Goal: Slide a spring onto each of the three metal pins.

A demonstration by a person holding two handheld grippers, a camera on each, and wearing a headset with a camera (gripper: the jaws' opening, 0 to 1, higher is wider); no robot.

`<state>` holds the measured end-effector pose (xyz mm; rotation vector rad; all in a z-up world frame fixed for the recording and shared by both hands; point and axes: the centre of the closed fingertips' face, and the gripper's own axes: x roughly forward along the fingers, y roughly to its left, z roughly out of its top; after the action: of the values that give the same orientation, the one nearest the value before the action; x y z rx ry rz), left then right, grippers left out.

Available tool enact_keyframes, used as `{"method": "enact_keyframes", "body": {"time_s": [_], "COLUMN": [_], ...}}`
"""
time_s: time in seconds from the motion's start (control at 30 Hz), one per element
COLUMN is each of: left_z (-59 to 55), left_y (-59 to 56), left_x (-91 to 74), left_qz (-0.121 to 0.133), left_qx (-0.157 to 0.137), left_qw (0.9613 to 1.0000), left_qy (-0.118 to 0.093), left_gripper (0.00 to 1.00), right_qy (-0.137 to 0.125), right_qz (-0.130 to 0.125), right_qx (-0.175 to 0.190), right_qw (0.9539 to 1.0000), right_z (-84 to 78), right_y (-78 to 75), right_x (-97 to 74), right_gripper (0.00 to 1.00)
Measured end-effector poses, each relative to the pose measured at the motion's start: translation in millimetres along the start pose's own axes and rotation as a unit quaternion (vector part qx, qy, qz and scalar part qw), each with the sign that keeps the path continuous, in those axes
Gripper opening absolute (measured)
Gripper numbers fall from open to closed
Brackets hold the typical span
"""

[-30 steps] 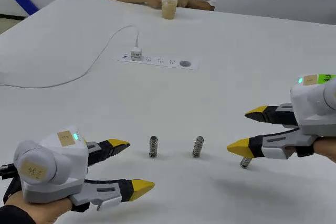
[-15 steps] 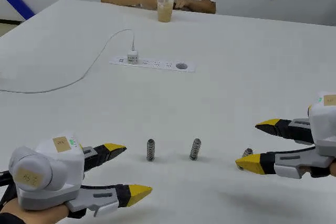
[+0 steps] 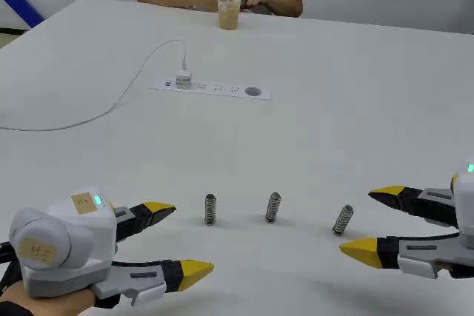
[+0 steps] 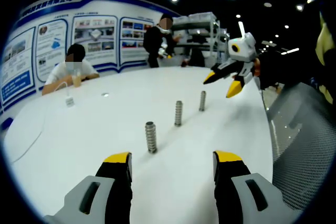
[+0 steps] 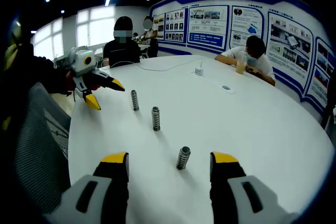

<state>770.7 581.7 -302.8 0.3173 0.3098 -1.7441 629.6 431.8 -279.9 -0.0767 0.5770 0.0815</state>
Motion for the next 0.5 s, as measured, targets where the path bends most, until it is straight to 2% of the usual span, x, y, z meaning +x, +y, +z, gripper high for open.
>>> {"method": "enact_keyframes", "body": {"time_s": [0.5], "left_z": [-2.5], "left_y": [-0.1], "left_x": [-2.3], "left_qz": [0.004], "left_qx": [-0.009], "left_qw": [0.9999], "left_qy": [-0.001], "left_gripper": [0.64], "right_qy": [-0.012], "right_qz": [-0.011], "right_qx": [-0.004], "right_qw": [0.9999], "right_z": [-7.0], "right_y": [-0.3], "right_x": [-9.4], "right_gripper": [0.65]}}
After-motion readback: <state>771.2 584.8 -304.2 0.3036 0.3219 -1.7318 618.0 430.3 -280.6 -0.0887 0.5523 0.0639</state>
